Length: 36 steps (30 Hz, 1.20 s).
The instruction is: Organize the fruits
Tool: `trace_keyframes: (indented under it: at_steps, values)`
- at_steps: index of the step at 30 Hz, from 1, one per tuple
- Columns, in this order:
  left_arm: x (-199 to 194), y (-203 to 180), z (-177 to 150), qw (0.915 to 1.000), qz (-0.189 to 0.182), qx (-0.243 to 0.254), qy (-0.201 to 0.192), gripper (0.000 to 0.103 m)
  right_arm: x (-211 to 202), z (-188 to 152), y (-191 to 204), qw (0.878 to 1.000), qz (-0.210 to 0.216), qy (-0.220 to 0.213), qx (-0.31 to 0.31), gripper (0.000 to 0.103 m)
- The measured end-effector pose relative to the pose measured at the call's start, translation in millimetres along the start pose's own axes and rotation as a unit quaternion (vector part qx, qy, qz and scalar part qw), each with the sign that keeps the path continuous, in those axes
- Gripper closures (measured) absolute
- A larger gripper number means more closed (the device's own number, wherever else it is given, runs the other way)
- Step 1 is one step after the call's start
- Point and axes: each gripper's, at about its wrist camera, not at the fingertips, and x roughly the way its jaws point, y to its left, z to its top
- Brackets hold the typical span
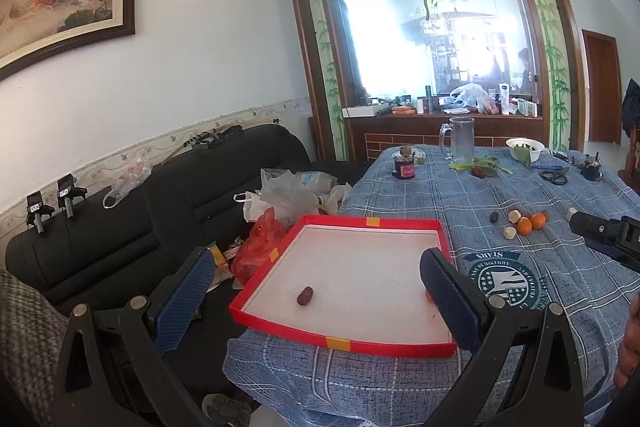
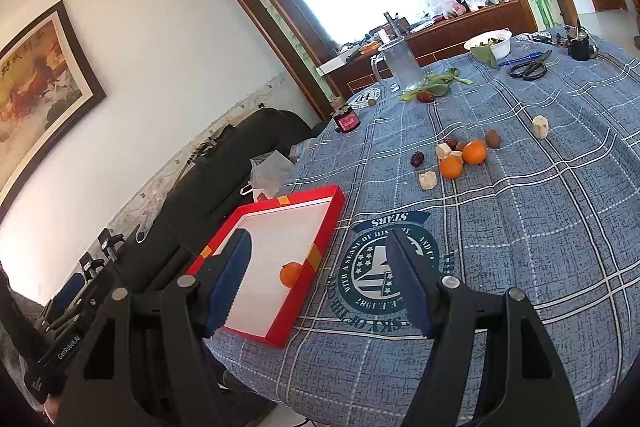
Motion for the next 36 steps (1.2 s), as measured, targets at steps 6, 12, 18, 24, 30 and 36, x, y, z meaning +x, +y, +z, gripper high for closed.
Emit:
trace_keyframes:
  at_steps: [6,12,18,24,30,36]
  values:
    - [17.7,-26.0,-7.3,0.9986,-0.038,0.019,0.03,0.001,-2.5,10.5,-18.2,0.999,-0.032,-0.001,-0.007,0.032]
    - [49.3,-66.3,-9.1,0.9928,-0.083,0.05,0.07,0.001,-7.5,39.5,-60.4,0.997,-0.075,0.0,0.013,0.032]
    - [89.4,-106.0,-5.7,0.9835,-0.119,0.071,0.116,0.001,11.6,72.7,-99.9,0.994,-0.104,0.027,0.029,0.032]
    - [124.0,-137.8,0.8,0.9775,-0.13,0.082,0.145,0.001,65.5,94.9,-142.5,0.987,-0.095,0.083,0.096,0.032]
    - [150.7,-159.8,7.5,0.9739,-0.128,0.089,0.164,0.001,126.9,107.2,-156.2,0.982,-0.095,0.118,0.116,0.032]
    - [167.6,-175.5,15.2,0.9725,-0.133,0.087,0.171,0.001,170.3,107.7,-171.4,0.972,-0.123,0.159,0.122,0.046]
